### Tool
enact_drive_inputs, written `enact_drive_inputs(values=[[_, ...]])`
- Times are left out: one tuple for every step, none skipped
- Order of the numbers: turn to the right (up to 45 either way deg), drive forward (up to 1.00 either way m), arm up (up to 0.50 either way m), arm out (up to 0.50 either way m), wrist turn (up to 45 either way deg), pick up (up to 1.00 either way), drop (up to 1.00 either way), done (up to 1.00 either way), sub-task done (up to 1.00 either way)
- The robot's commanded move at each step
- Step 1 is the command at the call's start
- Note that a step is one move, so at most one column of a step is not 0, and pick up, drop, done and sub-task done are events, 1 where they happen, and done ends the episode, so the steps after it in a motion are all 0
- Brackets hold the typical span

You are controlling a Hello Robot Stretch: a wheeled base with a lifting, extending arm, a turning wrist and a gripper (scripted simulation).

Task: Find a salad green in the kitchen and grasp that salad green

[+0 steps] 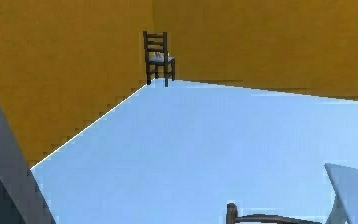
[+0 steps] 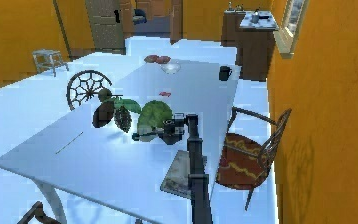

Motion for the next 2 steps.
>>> enact_drive_inputs(values=[[0.0,0.00,0.10,0.00,0.0,0.00,0.00,0.00,0.00],[0.0,0.00,0.00,0.00,0.0,0.00,0.00,1.00,0.00]])
